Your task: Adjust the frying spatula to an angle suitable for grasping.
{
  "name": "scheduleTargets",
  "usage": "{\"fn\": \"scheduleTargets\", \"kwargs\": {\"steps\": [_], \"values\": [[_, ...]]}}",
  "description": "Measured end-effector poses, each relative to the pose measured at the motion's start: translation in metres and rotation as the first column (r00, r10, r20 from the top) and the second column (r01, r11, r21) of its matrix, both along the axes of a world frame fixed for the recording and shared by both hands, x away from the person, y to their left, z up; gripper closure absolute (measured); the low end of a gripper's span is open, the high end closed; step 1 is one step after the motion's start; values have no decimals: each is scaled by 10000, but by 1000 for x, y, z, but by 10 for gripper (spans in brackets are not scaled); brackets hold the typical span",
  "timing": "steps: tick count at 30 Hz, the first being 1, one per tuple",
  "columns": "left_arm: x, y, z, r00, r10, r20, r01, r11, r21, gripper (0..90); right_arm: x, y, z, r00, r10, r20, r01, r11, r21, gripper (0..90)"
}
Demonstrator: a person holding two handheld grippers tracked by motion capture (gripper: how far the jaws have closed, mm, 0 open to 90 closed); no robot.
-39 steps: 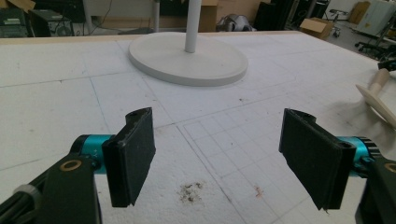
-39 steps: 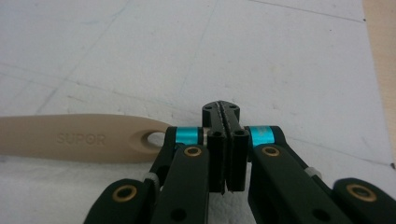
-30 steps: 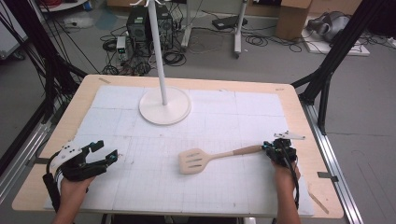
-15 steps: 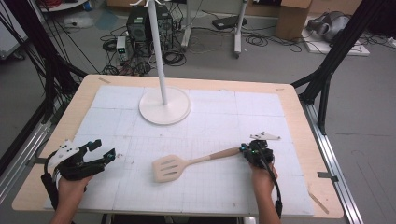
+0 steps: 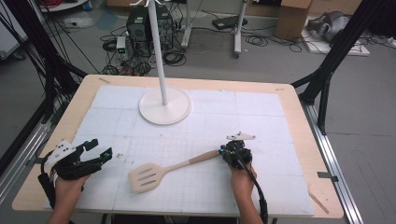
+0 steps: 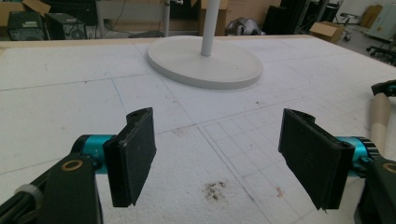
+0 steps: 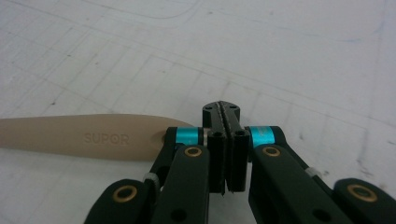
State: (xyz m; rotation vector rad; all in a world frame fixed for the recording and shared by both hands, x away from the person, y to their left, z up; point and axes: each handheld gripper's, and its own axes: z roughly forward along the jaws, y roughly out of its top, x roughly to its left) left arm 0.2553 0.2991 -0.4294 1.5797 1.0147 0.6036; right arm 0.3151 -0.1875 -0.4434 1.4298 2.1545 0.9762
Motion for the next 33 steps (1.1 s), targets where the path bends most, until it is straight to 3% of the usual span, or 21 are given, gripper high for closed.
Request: {"fn": "scheduleTargets", "kwargs": {"steps": [8,15,17,19,23,26,29,33], "values": [[0,1,0,10000,9,5,-9,10000,11,275,-2,18,-1,9997,222,-50,-221,9996,162,896],[0,1,0,10000,13,9,-13,10000,-9,276,-4,22,0,9994,340,-24,-340,9994,41,892],[0,2,0,10000,49,27,-48,10000,-31,276,-4,20,1,9994,330,-40,-330,9995,-3,841],[0,2,0,10000,33,13,-33,10000,-7,275,-9,14,8,9989,311,343,-309,9995,-65,831],[0,2,0,10000,28,32,-28,10000,-62,275,-15,9,14,9971,393,652,-394,9992,5,812],[0,3,0,10000,51,33,-51,10000,-68,276,-24,10,17,9894,1075,980,-1118,9930,391,809],[-1,3,1,10000,12,39,-11,10000,-65,276,-31,18,14,9814,1563,1115,-1610,9864,342,828],[-2,4,1,10000,-30,57,31,9999,-123,290,-33,8,15,9808,1450,1304,-1491,9886,220,698]]}}
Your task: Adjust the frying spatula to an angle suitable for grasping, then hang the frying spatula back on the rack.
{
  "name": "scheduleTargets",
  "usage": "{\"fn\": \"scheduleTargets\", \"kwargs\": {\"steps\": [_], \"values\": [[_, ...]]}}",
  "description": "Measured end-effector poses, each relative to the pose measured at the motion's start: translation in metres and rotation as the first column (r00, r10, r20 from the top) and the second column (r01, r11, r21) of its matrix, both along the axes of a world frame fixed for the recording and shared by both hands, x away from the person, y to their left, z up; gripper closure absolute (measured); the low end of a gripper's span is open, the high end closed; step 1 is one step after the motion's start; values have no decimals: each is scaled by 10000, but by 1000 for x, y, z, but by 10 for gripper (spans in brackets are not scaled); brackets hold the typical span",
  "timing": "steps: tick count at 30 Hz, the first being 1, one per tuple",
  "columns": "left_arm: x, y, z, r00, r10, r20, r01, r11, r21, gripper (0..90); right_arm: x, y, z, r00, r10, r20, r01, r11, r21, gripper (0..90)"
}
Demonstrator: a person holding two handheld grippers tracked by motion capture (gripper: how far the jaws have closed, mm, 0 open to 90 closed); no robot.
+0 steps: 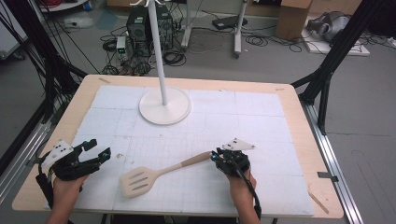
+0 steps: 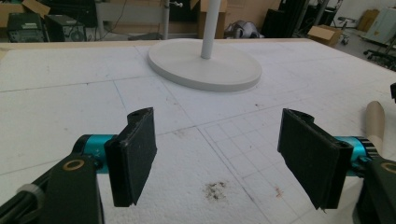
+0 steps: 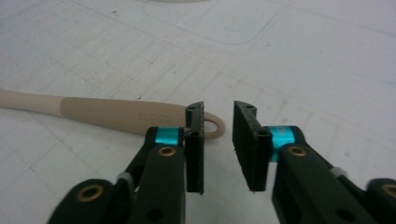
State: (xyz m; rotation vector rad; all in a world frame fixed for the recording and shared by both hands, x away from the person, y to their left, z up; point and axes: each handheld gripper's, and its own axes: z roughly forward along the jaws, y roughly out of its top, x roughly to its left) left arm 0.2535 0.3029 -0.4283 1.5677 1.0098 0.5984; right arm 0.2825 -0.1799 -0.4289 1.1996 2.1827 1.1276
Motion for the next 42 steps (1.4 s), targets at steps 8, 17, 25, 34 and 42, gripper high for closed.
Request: {"fn": "scheduleTargets", "kwargs": {"steps": [8,17,25,34,42], "values": [[-2,-1,3,9995,-238,198,245,9991,-340,317,-9,-34,13,9966,-242,793,200,9984,538,314],[-2,-1,5,9990,-159,420,197,9957,-909,205,-34,-77,23,9902,-387,1344,312,9979,573,180],[-4,-5,8,9979,-377,519,415,9965,-731,203,-46,-101,23,9840,-1006,1467,890,9925,836,180],[-2,-10,8,9960,-689,561,724,9954,-625,201,-46,-103,23,9826,-1033,1543,905,9920,880,180],[-2,-24,16,9876,-1501,460,1516,9879,-322,213,-49,-108,23,9816,-1179,1503,1028,9892,1045,180]]}}
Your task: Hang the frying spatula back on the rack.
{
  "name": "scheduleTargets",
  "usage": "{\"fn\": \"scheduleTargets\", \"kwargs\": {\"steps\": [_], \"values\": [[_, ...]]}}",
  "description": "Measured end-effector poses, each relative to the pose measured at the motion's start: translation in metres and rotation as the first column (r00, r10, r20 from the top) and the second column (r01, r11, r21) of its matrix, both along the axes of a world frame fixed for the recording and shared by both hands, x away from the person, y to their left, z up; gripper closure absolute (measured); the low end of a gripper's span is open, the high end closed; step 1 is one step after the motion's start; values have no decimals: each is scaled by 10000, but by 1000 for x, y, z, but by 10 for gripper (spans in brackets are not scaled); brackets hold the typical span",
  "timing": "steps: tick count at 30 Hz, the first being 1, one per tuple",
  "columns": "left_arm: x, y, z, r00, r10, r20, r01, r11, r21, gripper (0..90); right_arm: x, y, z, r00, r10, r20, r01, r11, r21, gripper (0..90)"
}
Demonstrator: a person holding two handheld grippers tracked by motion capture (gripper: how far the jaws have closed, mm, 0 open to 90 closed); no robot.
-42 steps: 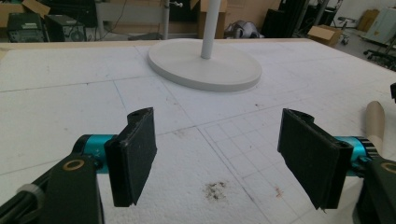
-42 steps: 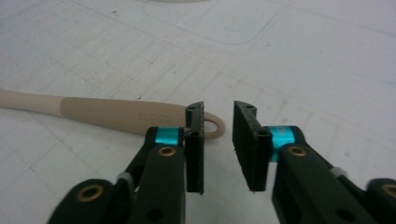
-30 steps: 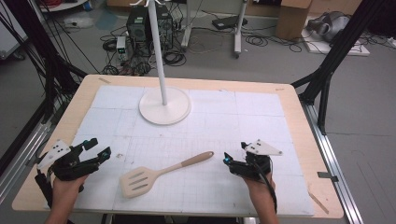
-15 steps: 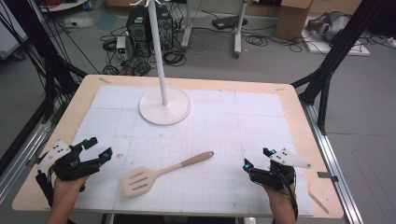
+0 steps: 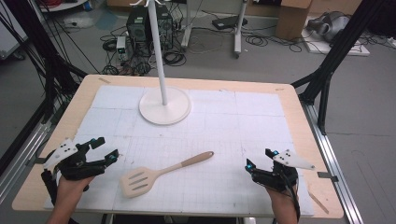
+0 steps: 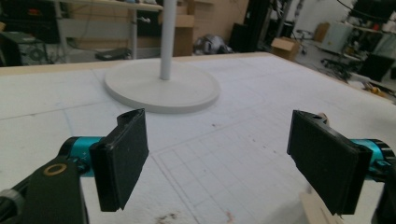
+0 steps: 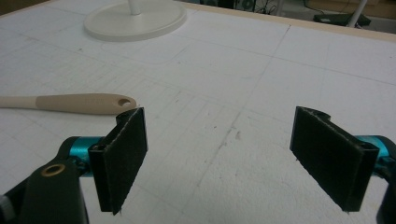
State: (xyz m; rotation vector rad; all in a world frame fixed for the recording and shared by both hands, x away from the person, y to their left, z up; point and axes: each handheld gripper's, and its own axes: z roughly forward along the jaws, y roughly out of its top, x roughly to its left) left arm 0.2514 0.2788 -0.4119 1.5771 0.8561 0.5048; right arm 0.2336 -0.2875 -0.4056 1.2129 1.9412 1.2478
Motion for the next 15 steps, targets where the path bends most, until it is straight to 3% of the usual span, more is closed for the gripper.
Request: {"fn": "scheduleTargets", "kwargs": {"steps": [5,7,8,9,10,15], "values": [[0,-16,15,9981,-609,-39,610,9976,327,217,-2,-5,1,9999,-146,-14,146,9999,61,180],[-3,-32,27,9925,-1223,-63,1224,9882,922,224,-4,-7,1,9998,-215,-8,215,9996,177,180],[-3,-32,27,9925,-1223,-63,1224,9882,922,226,-4,-7,1,9998,-215,-8,215,9996,177,180],[-4,-46,32,9855,-1691,-147,1694,9748,1449,230,-5,-8,1,9998,-182,-51,184,9995,261,180],[-4,-46,32,9855,-1691,-147,1694,9748,1449,232,-5,-8,1,9998,-182,-51,184,9995,261,180],[-3,-80,35,9677,-2477,-467,2518,9414,2245,241,-7,-10,3,9998,-212,46,209,9989,414,180]]}}
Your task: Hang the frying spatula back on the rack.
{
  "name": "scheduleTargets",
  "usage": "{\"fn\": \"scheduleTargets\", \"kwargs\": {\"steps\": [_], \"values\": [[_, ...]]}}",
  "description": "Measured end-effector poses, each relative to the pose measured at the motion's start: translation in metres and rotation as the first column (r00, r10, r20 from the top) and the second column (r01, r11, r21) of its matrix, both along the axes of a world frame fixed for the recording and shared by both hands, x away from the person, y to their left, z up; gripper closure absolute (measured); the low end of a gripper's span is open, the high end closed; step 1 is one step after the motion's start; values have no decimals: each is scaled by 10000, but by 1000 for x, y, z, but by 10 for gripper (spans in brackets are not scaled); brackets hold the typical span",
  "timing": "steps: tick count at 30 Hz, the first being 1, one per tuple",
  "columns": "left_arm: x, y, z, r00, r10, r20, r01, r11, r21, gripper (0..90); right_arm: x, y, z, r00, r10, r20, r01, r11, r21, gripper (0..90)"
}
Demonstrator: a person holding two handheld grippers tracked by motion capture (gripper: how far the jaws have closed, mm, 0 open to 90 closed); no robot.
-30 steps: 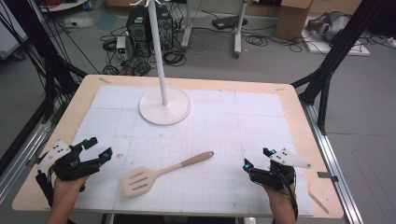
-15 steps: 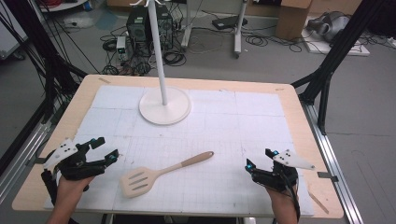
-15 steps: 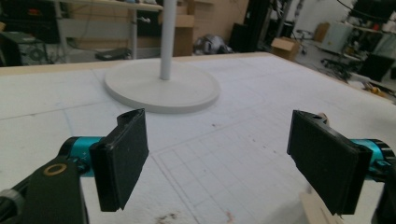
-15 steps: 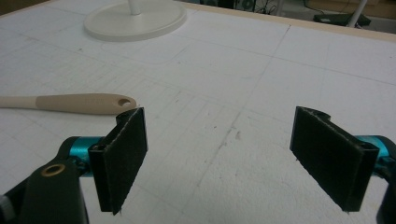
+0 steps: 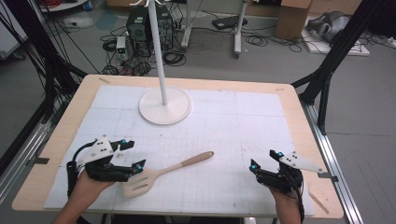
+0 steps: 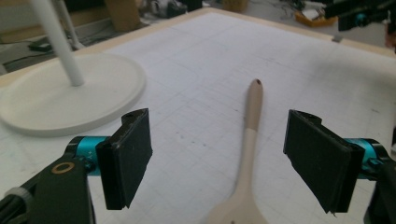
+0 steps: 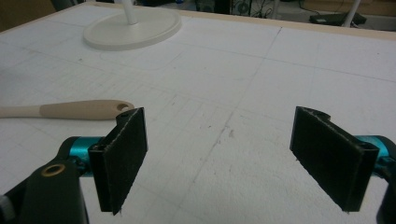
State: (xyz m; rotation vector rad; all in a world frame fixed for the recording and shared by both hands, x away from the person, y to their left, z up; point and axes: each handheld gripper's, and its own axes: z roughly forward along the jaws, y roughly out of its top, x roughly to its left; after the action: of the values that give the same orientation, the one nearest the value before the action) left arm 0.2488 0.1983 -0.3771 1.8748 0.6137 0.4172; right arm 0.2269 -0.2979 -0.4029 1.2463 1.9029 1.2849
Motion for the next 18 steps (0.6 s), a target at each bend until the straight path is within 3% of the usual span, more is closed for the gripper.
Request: {"fn": "scheduleTargets", "kwargs": {"steps": [2,4,6,9,10,11,12,13,15,17,18], "values": [[4,-13,-1,9993,-332,-183,341,9983,473,243,-1,0,-1,10000,2,-56,-1,10000,71,180],[6,-16,-2,9989,-413,-240,428,9968,673,244,-1,0,-1,10000,29,-65,-29,10000,56,180],[13,-24,-3,9968,-522,-610,583,9930,1026,243,-1,0,-4,9998,22,-183,-21,10000,51,180],[15,-29,-3,9952,-655,-734,740,9901,1194,239,-1,-1,-4,9998,-11,-206,13,10000,76,180],[18,-35,-4,9931,-820,-842,941,9839,1519,238,-1,-2,-4,9998,-20,-199,22,10000,96,180],[18,-35,-4,9931,-820,-842,941,9839,1519,238,-1,-2,-4,9998,-20,-199,22,10000,96,180],[21,-42,-7,9906,-988,-945,1154,9750,1901,239,-1,-2,-4,9998,-5,-212,6,10000,83,180],[21,-42,-7,9906,-988,-945,1154,9750,1901,242,-1,-2,-4,9998,-5,-212,6,10000,83,180],[24,-48,-10,9885,-1096,-1043,1319,9618,2398,253,0,-2,-5,9997,-32,-240,34,9999,108,181],[27,-54,-12,9820,-1348,-1324,1679,9438,2848,311,0,-2,-5,9997,-53,-254,56,9999,144,181],[30,-61,-15,9774,-1472,-1520,1894,9288,3186,329,1,-2,-5,9997,-52,-245,56,9999,162,180]]}}
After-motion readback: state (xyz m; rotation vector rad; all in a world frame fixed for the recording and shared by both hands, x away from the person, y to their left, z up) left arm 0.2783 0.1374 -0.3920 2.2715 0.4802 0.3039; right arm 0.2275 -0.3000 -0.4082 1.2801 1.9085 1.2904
